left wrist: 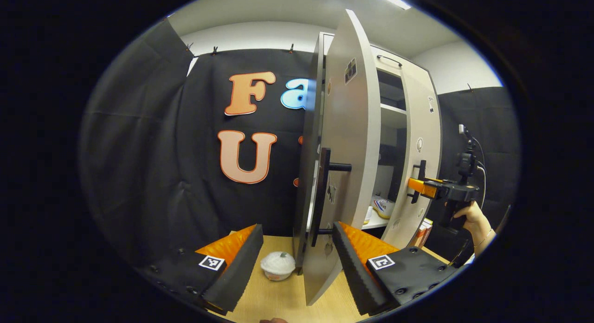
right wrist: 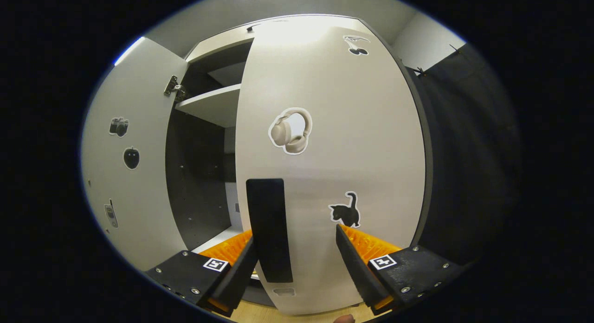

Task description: Grab one shoe with the right hand and put it into the shoe cabinet, grab the other shoe with the left hand and put it into the shoe cabinet; then close the right door with the right hand and the left door with the left hand.

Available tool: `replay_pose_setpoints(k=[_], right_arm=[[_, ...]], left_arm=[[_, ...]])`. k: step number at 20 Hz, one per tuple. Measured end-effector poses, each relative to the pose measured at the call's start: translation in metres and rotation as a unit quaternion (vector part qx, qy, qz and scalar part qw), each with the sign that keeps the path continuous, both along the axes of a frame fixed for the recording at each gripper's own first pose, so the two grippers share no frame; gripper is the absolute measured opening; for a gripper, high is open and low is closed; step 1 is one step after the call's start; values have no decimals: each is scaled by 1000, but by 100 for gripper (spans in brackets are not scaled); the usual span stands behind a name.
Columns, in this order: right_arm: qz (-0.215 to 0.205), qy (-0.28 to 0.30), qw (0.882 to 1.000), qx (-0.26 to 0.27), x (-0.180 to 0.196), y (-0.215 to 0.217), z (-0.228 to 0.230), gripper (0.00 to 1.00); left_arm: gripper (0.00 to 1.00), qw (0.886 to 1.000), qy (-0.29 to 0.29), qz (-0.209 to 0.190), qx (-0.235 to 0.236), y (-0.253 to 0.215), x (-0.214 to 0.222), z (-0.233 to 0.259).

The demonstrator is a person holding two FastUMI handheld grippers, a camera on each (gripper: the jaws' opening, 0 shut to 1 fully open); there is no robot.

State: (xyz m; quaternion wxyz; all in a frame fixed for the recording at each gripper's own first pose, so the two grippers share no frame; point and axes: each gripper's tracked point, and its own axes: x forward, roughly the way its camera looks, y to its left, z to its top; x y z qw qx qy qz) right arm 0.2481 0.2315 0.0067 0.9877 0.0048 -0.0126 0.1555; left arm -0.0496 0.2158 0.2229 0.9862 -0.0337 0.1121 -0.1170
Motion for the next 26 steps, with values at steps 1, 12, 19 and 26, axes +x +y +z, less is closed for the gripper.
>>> replay_pose_setpoints(k=[1, 12, 19, 26], right_arm=[[-7, 2, 1000, -2, 0, -1, 0, 95], [-59, -98, 993, -41, -90, -28, 76, 94], [-84, -129, 987, -39, -140, -67, 102, 94], [-86, -138, 985, -49, -152, -99, 111, 94]], left_arm=[[98, 1000, 1, -8, -3, -2, 1, 0], [94, 997, 7, -82, -12, -35, 7, -2], [94, 990, 7, -140, -25, -87, 18, -6], [96, 988, 12, -147, -46, -126, 37, -10]])
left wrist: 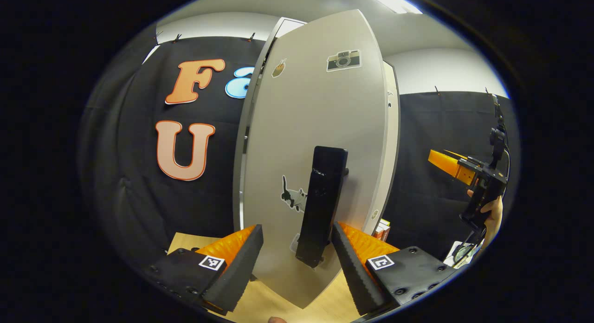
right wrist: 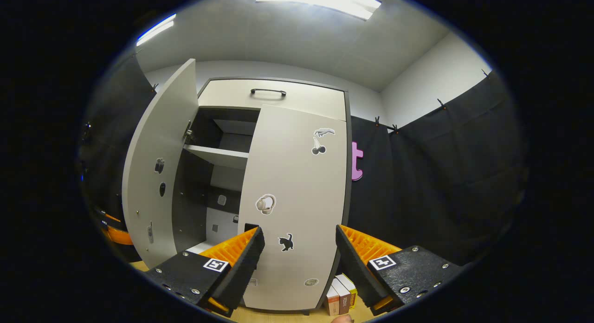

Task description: Grab one shoe with the right hand and put it into the shoe cabinet, grab the other shoe with the left hand and put it into the shoe cabinet; then close the right door with the right hand and the left door with the left hand.

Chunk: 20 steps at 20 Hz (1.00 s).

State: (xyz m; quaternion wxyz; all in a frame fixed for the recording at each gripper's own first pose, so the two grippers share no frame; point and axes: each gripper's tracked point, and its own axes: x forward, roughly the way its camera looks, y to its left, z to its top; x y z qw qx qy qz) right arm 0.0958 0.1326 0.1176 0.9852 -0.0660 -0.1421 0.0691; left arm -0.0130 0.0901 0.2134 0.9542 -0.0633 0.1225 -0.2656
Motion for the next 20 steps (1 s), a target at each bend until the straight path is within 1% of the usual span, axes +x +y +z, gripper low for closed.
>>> replay_pose_setpoints(k=[4, 6, 7, 8, 11, 14, 17, 20], right_arm=[[-11, -8, 1000, -2, 1, -27, 8, 94], [-16, -10, 1000, 1, 3, -44, 8, 94], [-20, -9, 1000, 2, 4, -52, 8, 94], [-25, -7, 1000, 4, 5, -60, 7, 94], [-36, 0, 999, 14, 10, -87, 3, 94], [-48, 4, 999, 18, 15, -118, -6, 94], [-55, 4, 998, 14, 20, -134, -9, 94], [-55, 4, 998, 6, 25, -140, -10, 94]], left_arm=[[94, 1000, 3, 0, -11, -35, 14, -6], [98, 1000, 4, -3, -19, -56, 22, -6], [96, 1000, 7, -3, -22, -68, 30, -7], [96, 1000, 8, 0, -20, -78, 37, -9], [99, 1000, 7, 23, -8, -100, 58, -15], [100, 999, -8, 49, 7, -112, 68, -11], [100, 997, -20, 73, 19, -115, 70, -9], [100, 996, -11, 89, 11, -118, 73, -11]])
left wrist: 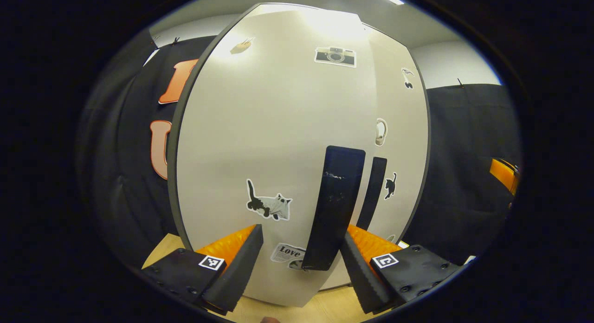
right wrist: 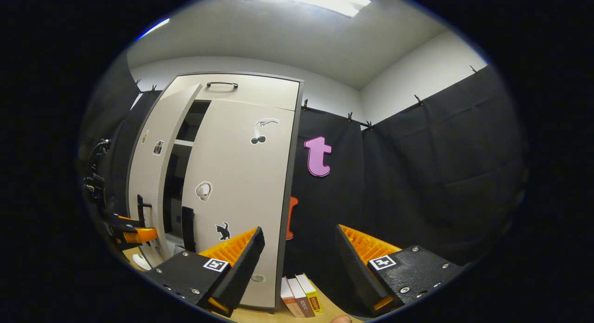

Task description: Grab one shoe with the right hand and put it into the shoe cabinet, grab the other shoe with the left hand and put it into the shoe cabinet; then close the right door with the right hand and the left door with the left hand.

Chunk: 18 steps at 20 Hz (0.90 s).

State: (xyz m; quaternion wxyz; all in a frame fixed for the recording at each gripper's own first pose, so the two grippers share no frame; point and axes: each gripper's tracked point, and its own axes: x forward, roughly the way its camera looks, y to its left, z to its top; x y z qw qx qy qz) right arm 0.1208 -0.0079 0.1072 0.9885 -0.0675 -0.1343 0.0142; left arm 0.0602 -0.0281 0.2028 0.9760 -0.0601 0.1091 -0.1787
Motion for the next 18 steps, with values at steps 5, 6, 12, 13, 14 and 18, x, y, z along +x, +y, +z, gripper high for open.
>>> replay_pose_setpoints(k=[5, 6, 12, 13, 14, 18], right_arm=[[22, 8, 1000, -3, 10, 5, -6, 94], [27, 11, 1000, -2, 12, 8, -8, 94], [58, 22, 998, -4, 17, 22, -16, 94], [65, 22, 998, -4, 17, 24, -16, 94], [70, 21, 997, -3, 16, 25, -15, 94], [83, 24, 996, -1, 16, 29, -13, 94]], left_arm=[[100, 1000, -5, 23, 14, -4, 3, 1], [100, 999, -7, 26, 21, -5, 4, 2], [99, 997, 1, 50, 56, -7, 3, 2], [99, 996, 1, 55, 64, -7, 2, 1], [99, 996, -1, 59, 74, -7, 1, 0], [99, 995, 10, 59, 76, -1, -22, 12]])
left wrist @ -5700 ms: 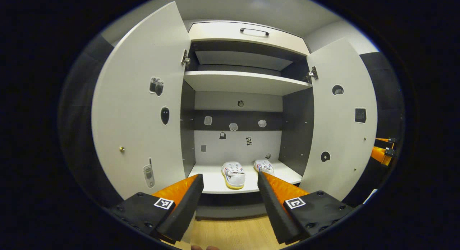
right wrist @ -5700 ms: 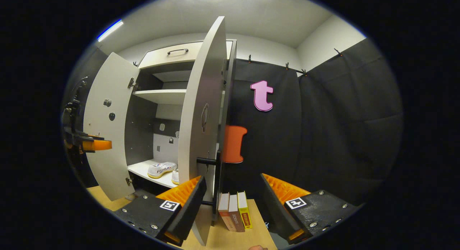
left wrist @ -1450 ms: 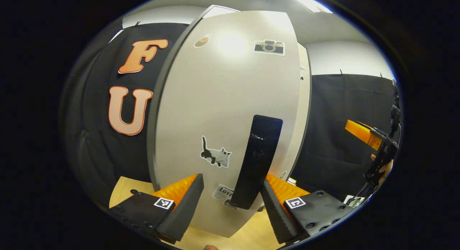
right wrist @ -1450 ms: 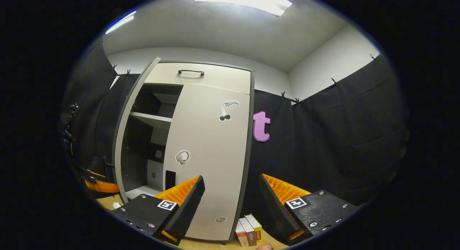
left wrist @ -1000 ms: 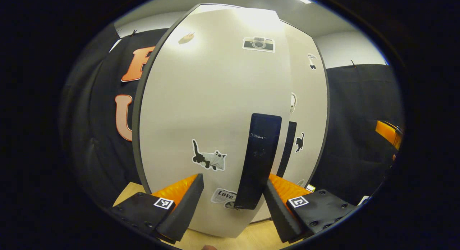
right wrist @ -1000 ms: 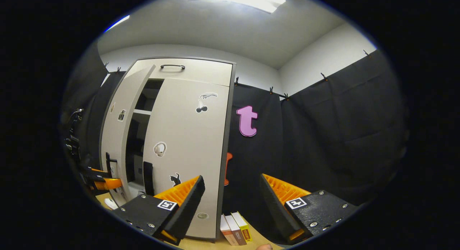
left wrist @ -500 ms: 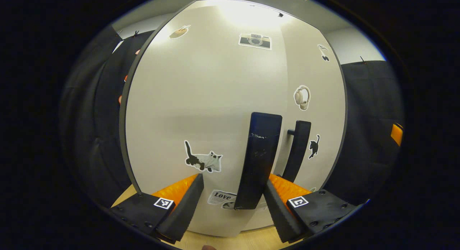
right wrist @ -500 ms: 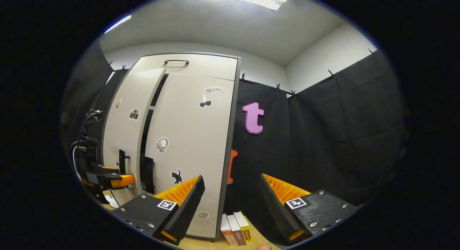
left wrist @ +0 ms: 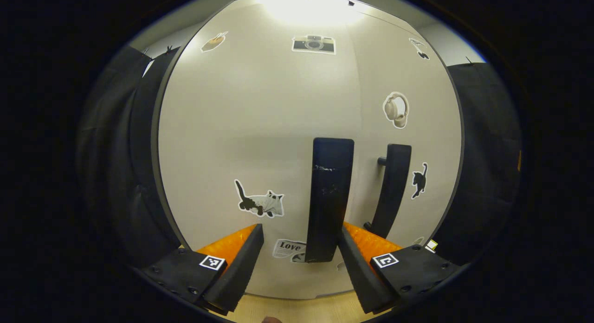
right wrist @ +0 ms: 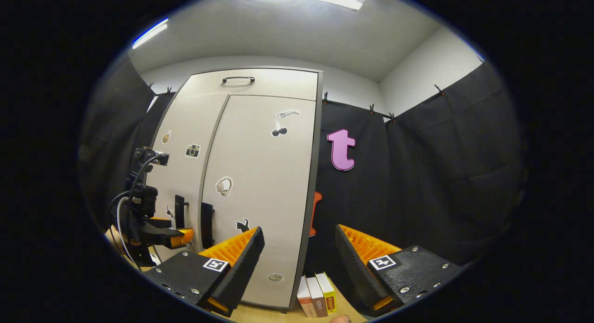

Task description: Grab one shoe with the right hand and put it into the shoe cabinet, grab the other shoe with the left hand and put it into the shoe cabinet; then close the right door with the right hand and the left door with the left hand.

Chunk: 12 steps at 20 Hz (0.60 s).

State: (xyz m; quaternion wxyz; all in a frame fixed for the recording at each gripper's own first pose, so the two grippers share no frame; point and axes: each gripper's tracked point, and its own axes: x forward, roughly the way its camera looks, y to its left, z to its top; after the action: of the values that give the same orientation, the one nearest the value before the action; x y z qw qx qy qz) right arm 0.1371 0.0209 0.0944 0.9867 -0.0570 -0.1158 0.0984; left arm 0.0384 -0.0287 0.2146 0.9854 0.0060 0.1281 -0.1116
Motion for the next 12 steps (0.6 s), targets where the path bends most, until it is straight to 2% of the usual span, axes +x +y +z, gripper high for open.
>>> replay_pose_setpoints(k=[3, 6, 12], right_arm=[[10, 0, 1000, 1, -3, 1, 9, 94], [13, 5, 1000, -3, -5, -1, 17, 94], [26, -2, 1000, 2, -9, 1, 41, 94]], left_arm=[[100, 1000, -19, -3, -2, 22, -35, 45], [99, 999, -38, 11, -12, 64, -63, 96], [99, 991, -108, 79, 9, 175, -115, 178]])
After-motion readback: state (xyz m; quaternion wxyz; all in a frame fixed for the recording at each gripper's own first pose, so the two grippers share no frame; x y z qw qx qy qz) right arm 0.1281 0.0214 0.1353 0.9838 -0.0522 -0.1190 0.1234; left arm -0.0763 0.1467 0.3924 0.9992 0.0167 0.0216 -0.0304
